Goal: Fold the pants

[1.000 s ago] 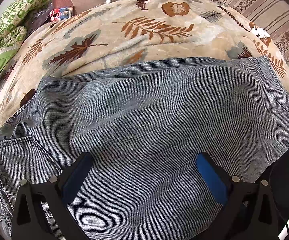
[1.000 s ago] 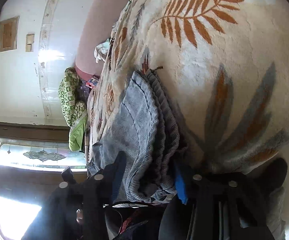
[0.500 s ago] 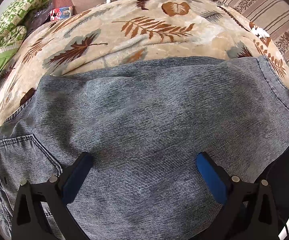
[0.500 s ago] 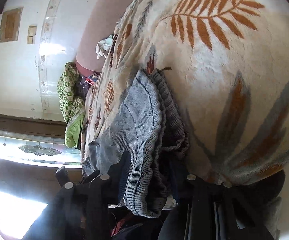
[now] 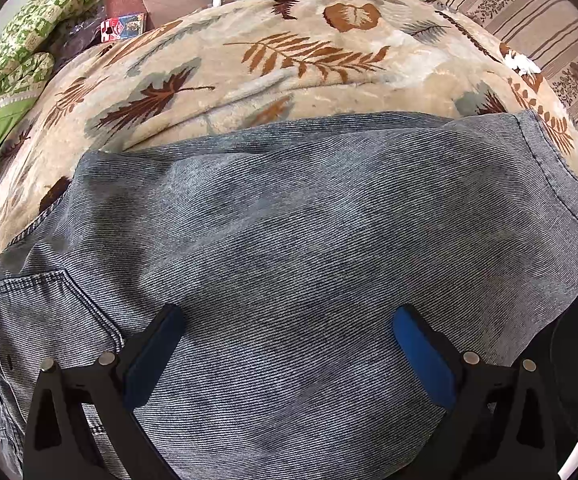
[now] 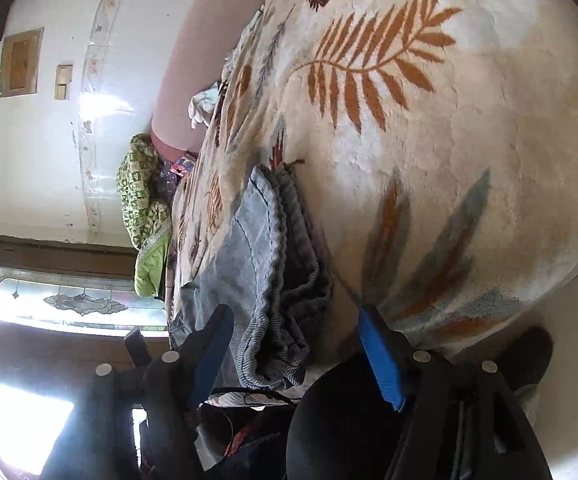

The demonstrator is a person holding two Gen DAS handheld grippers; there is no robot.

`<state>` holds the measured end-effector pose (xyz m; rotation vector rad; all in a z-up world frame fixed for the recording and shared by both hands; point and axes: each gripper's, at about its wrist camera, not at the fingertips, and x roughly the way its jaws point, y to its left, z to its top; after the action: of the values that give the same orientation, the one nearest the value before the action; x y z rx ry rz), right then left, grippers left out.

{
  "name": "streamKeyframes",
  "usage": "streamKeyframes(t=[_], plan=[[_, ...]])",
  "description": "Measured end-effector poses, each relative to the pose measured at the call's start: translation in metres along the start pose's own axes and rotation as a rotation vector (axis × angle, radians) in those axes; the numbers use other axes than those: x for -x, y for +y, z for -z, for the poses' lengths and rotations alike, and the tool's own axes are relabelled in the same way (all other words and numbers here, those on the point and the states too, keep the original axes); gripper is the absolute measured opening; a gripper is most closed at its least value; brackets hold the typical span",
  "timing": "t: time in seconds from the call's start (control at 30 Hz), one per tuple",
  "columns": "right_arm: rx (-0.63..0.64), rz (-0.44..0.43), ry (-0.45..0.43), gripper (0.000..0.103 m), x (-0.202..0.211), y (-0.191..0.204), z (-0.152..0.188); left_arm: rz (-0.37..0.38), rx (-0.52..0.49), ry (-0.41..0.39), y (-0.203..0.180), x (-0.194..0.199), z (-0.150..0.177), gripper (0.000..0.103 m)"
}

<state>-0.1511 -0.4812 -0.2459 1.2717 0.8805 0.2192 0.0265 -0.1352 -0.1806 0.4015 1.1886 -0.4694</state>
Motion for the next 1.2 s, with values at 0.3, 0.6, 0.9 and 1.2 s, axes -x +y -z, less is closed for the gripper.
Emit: streamKeyframes(t=[0.3,0.6,0.9,1.2], plan=[[-0.055,-0.280,0.092,0.076,-0.032,-0.014,0.004,-0.008,0.005,-0.001,-0.003,0.001,0.000,0.103],[0.175,-0.485,-0.077,0.076,0.020,0.059,0.012,-0.005,0.004,-0.005,-0.001,0.003,0.002,0.103],[0.093,-0.062,-0.065,0.077,0.029,0.011,0.008,0.001,0.000,-0.017,-0.001,0.004,0.003,0.103],[0.021,-0.209,0.136,0.077,-0.013,-0.026,0.011,-0.001,0.000,-0.016,-0.001,0.004,0.003,0.103]])
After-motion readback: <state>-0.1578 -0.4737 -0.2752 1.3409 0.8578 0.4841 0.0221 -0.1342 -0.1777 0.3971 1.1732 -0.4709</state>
